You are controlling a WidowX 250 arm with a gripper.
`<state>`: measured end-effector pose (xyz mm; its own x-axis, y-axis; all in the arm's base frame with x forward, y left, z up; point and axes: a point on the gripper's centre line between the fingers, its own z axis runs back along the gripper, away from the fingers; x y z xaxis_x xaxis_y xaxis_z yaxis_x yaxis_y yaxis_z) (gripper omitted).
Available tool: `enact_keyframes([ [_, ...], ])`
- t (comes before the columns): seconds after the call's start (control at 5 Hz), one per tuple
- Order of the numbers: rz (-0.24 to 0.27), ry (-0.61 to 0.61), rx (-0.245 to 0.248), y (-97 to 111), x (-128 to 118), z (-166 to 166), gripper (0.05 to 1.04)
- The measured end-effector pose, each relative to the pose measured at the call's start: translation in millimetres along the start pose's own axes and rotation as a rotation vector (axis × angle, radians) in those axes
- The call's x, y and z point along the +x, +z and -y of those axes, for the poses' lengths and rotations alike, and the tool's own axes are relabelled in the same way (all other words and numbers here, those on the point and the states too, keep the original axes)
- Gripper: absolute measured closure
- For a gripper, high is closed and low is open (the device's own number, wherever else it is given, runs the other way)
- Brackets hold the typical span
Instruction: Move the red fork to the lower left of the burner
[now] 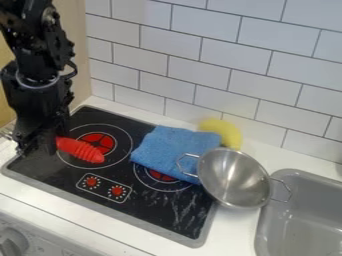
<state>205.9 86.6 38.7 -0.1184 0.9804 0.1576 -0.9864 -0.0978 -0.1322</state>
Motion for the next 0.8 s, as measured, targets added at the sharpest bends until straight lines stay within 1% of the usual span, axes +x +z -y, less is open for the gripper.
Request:
enact_keyframes([
  [0.2, -0.017, -0.026, -0.005, -10.0, -3.9, 1.4, 0.789],
  [0.6, -0.037, -0.077, 0.024, -27.6, -8.9, -3.1, 0.789],
  [0.8, -0.051, -0.092, 0.036, -32.1, -11.2, -5.0, 0.789],
])
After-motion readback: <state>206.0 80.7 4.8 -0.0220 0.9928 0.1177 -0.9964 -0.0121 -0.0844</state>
